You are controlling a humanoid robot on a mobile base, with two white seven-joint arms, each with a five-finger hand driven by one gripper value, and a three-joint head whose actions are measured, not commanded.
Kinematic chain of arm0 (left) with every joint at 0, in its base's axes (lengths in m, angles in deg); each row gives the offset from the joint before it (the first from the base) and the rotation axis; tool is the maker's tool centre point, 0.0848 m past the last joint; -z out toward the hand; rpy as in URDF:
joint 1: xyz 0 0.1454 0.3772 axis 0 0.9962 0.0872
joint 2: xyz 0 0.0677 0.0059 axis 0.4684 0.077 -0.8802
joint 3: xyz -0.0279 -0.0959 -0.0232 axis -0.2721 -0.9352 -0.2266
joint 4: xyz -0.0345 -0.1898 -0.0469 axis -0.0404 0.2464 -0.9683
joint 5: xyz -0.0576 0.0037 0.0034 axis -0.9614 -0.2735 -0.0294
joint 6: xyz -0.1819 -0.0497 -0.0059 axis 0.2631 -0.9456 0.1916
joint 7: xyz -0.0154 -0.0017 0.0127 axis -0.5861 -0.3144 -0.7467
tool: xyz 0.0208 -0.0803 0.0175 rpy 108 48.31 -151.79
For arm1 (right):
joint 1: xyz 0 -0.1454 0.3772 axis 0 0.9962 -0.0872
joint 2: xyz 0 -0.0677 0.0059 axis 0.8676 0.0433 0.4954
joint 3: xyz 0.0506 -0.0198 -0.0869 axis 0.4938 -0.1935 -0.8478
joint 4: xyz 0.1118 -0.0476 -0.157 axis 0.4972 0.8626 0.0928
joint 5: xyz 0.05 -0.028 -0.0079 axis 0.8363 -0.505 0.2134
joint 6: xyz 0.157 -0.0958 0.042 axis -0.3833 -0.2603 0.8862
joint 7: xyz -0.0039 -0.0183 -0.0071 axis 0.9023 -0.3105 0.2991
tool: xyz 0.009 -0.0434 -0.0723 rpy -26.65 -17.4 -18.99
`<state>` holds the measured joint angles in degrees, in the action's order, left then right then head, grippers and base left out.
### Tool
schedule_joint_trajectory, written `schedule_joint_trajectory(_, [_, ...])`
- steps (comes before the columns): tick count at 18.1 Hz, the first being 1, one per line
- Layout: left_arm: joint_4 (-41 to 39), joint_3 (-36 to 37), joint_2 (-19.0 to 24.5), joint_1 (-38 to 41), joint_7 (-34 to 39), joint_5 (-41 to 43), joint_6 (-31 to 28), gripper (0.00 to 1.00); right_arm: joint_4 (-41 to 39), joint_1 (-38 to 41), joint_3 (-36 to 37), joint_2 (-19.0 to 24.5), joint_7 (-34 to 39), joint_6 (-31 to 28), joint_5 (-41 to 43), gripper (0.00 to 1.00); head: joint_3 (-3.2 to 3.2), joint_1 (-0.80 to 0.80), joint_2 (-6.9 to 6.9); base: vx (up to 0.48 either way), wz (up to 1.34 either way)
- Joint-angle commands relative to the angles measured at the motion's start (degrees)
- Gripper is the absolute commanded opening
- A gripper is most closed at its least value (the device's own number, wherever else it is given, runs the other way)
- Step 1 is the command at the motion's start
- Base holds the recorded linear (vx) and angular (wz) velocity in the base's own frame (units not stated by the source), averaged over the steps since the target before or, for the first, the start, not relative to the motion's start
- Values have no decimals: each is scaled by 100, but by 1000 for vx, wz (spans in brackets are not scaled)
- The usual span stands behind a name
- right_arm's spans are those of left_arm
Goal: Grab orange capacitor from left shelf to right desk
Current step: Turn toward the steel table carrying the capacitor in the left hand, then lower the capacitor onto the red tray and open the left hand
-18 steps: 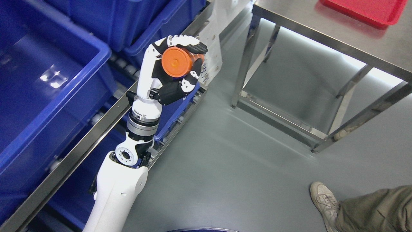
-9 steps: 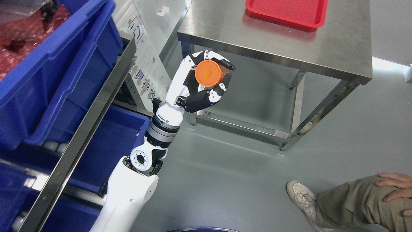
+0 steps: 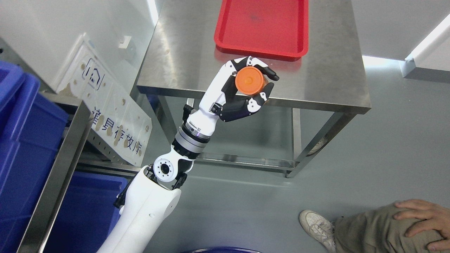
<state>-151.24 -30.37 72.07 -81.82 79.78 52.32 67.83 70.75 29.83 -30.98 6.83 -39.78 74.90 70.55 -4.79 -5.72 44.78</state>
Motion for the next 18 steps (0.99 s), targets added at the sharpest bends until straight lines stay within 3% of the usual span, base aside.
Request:
schedule_joint_trajectory(1, [142,267,100,-854,385,-434,-691,6,-132,193,62,-100,-5,4,0,100,0,0,0,299,-299])
schedule_joint_trajectory(8, [1581,258,100,-1628,500,-417,-1895,8,-132,193,62,-100,-5,4,0,100,0,0,0,272,-224])
schedule_joint_trajectory(18, [2050,-59,100,-1673,447,-390,-2293,8,-132,193,70,-100,-5,4,0,100,0,0,1,199,-45])
